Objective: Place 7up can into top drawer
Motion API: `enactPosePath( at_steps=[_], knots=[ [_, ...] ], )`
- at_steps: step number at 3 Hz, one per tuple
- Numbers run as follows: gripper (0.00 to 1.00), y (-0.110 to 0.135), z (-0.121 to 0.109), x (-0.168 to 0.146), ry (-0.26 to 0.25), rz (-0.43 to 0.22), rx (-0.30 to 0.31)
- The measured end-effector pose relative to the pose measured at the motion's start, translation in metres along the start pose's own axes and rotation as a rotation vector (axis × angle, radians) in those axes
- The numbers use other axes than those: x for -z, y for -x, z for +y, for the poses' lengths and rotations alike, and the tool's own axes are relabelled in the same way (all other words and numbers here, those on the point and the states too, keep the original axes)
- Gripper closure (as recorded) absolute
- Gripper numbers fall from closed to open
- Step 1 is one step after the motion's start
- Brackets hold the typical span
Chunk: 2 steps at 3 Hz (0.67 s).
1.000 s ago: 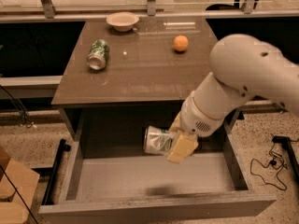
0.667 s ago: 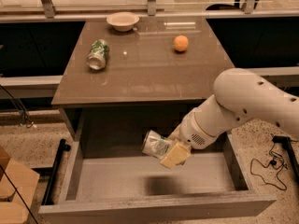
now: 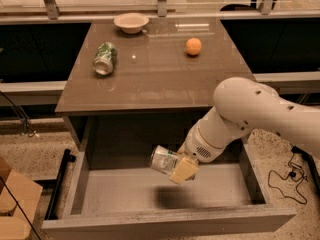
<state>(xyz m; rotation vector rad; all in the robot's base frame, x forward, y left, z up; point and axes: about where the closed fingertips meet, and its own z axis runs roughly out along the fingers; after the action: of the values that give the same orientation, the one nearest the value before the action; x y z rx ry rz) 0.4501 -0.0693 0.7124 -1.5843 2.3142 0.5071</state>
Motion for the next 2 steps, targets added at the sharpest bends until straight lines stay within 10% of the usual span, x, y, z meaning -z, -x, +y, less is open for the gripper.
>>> enactPosePath(
  at_steps=[2],
  knots=[
    [0.9, -0.049, -0.007, -0.045, -0.012, 0.164, -0.127]
  ],
)
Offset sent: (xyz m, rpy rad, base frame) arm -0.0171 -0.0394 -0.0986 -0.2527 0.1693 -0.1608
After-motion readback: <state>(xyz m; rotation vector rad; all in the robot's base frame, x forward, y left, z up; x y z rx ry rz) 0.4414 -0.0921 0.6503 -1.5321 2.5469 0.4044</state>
